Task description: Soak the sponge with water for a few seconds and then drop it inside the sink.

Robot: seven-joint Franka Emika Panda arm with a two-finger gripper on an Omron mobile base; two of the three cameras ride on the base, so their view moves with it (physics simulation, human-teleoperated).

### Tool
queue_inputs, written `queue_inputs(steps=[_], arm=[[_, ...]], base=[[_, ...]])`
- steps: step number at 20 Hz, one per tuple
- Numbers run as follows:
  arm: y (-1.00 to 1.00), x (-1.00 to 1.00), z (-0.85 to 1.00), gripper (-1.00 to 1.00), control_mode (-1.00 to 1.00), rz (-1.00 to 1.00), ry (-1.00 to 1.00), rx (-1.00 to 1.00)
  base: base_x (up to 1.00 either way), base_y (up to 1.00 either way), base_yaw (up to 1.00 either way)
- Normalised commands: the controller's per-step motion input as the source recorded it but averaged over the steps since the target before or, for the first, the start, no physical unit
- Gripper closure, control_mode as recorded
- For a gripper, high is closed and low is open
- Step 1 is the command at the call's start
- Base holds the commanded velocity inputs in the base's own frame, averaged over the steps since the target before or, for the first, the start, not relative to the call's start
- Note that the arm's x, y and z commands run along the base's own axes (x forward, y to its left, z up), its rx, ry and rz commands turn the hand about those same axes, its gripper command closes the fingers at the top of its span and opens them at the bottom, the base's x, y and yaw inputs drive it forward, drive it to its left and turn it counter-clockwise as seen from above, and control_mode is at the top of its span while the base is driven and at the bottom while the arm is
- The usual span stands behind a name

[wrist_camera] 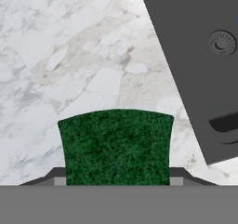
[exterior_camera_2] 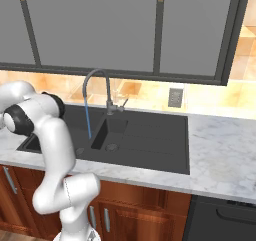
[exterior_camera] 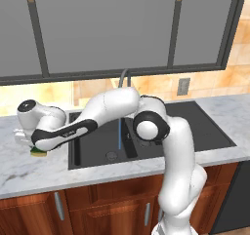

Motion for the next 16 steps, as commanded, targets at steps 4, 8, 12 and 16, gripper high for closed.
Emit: queue_inputs(steps=[4,8,12,16], arm=[[-0.33,-0.23,0.23,1.00,-1.00,0.00,-0.01,0.07],[-0.30,-0.51,0.18,1.00,-1.00,0.00,-0.05,0.10],[-0.36,-0.38,0.13,1.00,-1.00,0.00,-0.08,0.07],[-0.39,-0.26,0.12,1.00,-1.00,0.00,-0.10,0.04]], base=[[0.00,0.00,0.00],[0.00,0.00,0.00],[0.00,0.00,0.00],[0.00,0.00,0.00]])
